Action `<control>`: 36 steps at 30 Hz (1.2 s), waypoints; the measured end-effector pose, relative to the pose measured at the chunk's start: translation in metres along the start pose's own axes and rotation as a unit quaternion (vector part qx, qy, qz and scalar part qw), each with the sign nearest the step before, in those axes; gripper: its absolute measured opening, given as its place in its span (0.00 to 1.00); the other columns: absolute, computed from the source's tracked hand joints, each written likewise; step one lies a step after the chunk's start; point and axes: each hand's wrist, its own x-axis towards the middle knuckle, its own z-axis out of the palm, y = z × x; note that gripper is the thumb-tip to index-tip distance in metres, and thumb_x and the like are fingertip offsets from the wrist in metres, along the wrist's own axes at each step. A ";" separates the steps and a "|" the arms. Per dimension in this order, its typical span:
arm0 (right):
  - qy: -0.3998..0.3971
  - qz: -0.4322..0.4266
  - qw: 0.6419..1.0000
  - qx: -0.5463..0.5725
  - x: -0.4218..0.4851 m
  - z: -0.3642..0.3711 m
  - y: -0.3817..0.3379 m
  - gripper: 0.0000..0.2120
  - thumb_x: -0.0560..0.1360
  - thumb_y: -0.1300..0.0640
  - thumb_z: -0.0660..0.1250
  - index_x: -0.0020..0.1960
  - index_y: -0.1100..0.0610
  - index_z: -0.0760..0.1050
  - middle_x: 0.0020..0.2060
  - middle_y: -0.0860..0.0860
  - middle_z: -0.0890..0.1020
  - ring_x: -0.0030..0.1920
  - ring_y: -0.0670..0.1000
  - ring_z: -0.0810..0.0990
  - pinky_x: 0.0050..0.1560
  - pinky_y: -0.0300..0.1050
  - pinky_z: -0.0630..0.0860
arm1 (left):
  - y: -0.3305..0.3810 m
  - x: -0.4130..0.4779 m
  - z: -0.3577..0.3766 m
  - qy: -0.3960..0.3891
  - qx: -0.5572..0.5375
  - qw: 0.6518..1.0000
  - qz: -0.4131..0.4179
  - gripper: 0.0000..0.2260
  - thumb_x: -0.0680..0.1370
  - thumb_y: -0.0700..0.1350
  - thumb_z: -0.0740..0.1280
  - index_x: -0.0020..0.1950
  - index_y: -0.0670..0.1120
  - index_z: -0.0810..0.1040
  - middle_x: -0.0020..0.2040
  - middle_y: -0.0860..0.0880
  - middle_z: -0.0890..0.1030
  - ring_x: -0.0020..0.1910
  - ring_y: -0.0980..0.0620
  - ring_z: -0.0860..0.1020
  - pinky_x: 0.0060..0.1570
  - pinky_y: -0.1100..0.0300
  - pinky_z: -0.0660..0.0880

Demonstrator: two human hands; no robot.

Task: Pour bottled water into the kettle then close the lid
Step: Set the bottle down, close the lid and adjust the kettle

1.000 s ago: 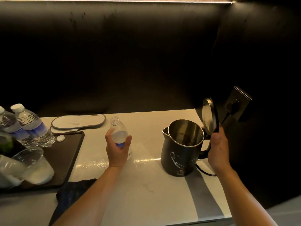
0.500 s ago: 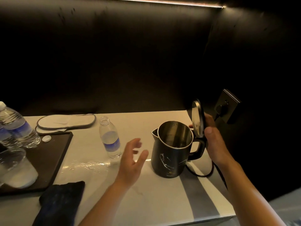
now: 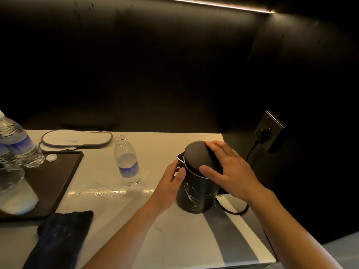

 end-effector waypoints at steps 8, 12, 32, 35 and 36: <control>-0.005 0.003 0.999 -0.034 -0.004 0.001 -0.005 0.46 0.71 0.17 0.47 0.80 0.42 0.57 0.77 0.43 0.62 0.67 0.54 0.74 0.59 0.53 0.75 | -0.008 -0.029 -0.016 0.057 0.059 0.997 0.012 0.25 0.75 0.75 0.55 0.73 0.76 0.61 0.75 0.67 0.68 0.72 0.68 0.68 0.68 0.66 0.68; 0.004 -0.001 0.998 -0.059 -0.003 0.004 -0.007 0.48 0.70 0.16 0.46 0.80 0.44 0.56 0.76 0.44 0.63 0.58 0.56 0.80 0.50 0.53 0.79 | -0.035 -0.079 -0.064 0.157 0.173 0.972 -0.005 0.26 0.78 0.71 0.57 0.75 0.67 0.65 0.77 0.59 0.69 0.75 0.59 0.67 0.73 0.54 0.64; -0.005 0.031 0.996 -0.082 -0.001 -0.004 -0.020 0.48 0.71 0.22 0.52 0.82 0.51 0.59 0.76 0.55 0.66 0.62 0.67 0.78 0.50 0.62 0.81 | -0.103 -0.182 -0.177 0.225 0.587 0.752 -0.199 0.25 0.83 0.62 0.47 0.80 0.61 0.58 0.83 0.53 0.61 0.83 0.48 0.55 0.77 0.39 0.58; 0.002 0.031 0.997 -0.076 -0.001 -0.004 -0.020 0.49 0.71 0.21 0.51 0.82 0.51 0.59 0.76 0.55 0.67 0.62 0.66 0.78 0.50 0.59 0.81 | -0.098 -0.185 -0.152 0.294 0.558 0.764 -0.142 0.19 0.84 0.50 0.58 0.75 0.52 0.72 0.76 0.48 0.74 0.78 0.47 0.68 0.72 0.44 0.69; 0.006 0.032 0.997 -0.076 -0.002 -0.005 -0.021 0.50 0.71 0.20 0.50 0.81 0.52 0.60 0.76 0.55 0.67 0.62 0.65 0.79 0.49 0.58 0.80 | -0.096 -0.185 -0.141 0.318 0.544 0.767 -0.122 0.17 0.84 0.47 0.61 0.72 0.49 0.76 0.73 0.47 0.77 0.75 0.47 0.72 0.70 0.45 0.72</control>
